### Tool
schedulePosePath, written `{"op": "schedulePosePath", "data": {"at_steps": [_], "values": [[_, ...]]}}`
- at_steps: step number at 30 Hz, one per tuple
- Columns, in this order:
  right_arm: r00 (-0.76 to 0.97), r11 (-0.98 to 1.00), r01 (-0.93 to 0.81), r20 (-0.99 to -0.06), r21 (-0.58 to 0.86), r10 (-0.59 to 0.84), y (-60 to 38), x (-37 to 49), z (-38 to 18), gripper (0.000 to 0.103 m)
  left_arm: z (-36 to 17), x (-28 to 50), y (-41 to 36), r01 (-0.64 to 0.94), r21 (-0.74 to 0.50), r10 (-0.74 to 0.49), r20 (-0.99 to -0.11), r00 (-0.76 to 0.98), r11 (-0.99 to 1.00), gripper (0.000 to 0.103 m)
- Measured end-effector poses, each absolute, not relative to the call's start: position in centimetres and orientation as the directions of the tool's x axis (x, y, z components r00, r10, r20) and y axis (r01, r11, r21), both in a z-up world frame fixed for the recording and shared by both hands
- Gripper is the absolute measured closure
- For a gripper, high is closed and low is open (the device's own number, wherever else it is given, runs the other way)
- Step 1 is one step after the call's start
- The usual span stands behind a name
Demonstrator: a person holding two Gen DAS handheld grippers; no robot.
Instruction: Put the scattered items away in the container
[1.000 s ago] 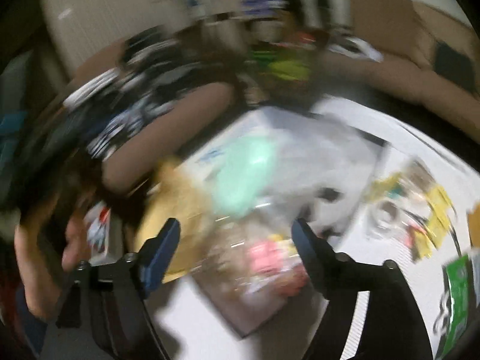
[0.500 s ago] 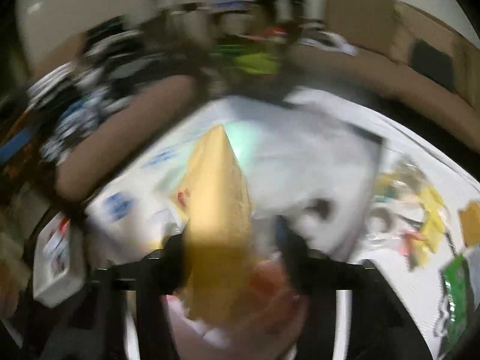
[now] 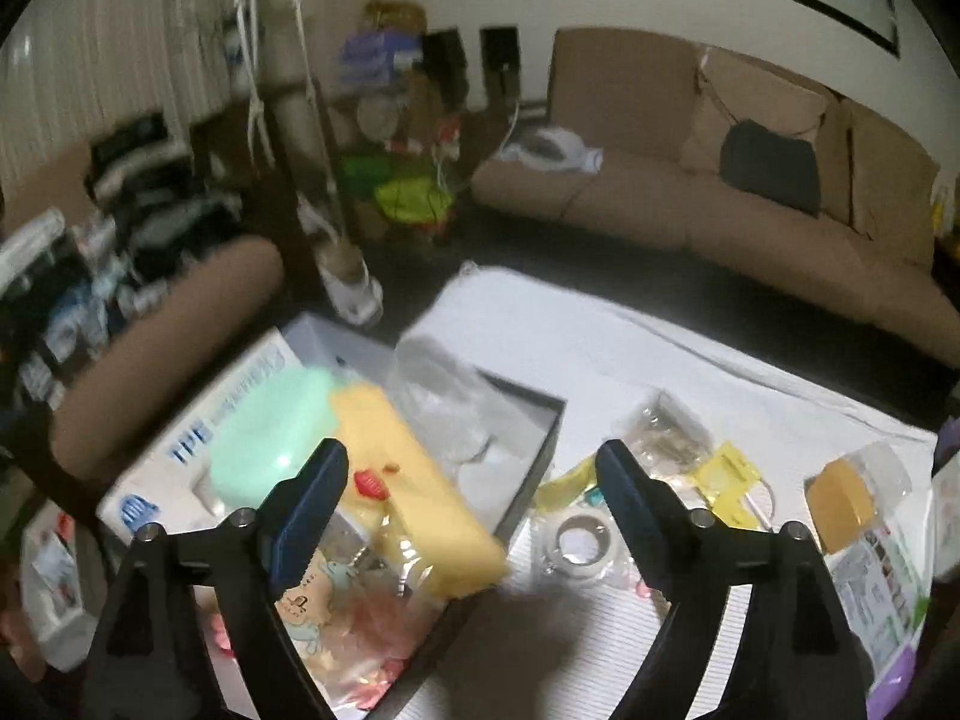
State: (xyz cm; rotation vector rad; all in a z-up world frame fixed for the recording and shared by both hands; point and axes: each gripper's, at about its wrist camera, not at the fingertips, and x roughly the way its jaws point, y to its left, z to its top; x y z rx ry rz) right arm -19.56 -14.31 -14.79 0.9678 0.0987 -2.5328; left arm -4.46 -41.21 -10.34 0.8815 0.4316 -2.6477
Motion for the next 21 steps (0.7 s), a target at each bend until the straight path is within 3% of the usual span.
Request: {"op": "schedulePosePath", "data": {"at_steps": [5,10,16,21], "values": [[-0.673,-0.943,0.301,-0.669,0.142,-0.315,-6.4,-20.3,-13.6,0.015,-10.3,-4.9,-40.3,0.378,-0.16,-0.2,-0.63,-0.75,-0.912,0.005],[-0.606,-0.92,0.274,-0.693,0.28,-0.391,-0.9,-18.5,-12.5,0.016,-10.3,-5.8,-39.0,0.391,-0.067,-0.247,-0.676,-0.695,-0.918,0.004],[-0.494,-0.853,0.442,-0.717,0.279,-0.491,-1.3,-12.8,-8.8,0.015,-7.6,-4.7,-36.3,0.403,-0.046,-0.259,-0.697,-0.669,-0.914,0.001],[-0.54,-0.849,0.501,-0.707,0.167,-0.457,-0.2,-7.0,-5.0,0.015,-3.5,-2.4,-32.2,0.308,-0.055,-0.19,-0.68,-0.708,-0.95,0.0]]}}
